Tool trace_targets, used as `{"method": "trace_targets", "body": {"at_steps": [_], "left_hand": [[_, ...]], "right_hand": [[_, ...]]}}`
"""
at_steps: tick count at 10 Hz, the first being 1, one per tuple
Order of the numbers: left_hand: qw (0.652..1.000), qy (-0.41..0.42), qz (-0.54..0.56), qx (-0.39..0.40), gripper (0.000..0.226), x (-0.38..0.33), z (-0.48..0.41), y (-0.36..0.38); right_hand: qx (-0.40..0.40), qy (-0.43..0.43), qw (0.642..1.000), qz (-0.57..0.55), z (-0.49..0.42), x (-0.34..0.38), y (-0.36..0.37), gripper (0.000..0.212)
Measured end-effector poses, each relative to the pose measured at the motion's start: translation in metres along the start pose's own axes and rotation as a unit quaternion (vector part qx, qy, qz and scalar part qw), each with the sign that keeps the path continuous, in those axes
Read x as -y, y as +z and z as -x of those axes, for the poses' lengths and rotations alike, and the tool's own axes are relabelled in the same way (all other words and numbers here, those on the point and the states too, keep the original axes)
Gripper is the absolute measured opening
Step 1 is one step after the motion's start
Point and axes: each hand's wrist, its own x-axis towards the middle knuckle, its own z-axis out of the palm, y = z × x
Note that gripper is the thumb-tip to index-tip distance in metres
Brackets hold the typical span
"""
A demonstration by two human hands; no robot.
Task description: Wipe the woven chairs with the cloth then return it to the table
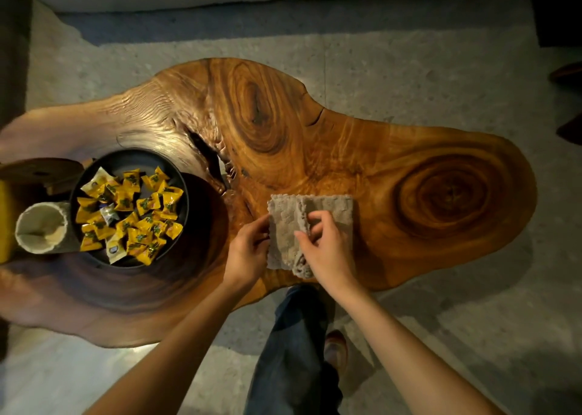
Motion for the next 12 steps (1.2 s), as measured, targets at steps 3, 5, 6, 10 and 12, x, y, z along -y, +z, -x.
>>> {"method": "trace_targets", "body": {"at_steps": [3,5,6,10,12], "left_hand": [[0.994,-0.03,0.097,0.044,0.051,0.01,-0.005,-0.005],[0.988,0.098,-0.076,-0.093,0.04,-0.011,0.008,-0.003],[0.95,0.209,-0.23,-0.007,0.051,-0.02,0.011,0.008],[0.836,0.149,-0.507,0.145,0.072,-0.002,-0.011,0.022],[0.859,0.151,-0.475,0.119,0.06,-0.031,0.004,0.002]], "right_hand": [[0.104,0.049,0.993,0.023,-0.017,0.007,0.03,0.03],[-0.006,-0.105,0.984,0.14,-0.001,-0.004,-0.007,0.031],[0.045,-0.143,0.943,0.298,-0.002,-0.024,-0.021,0.057],[0.164,-0.148,0.844,0.489,-0.023,-0.067,-0.026,0.07],[0.152,-0.181,0.865,0.443,-0.017,-0.029,-0.051,0.062]]}}
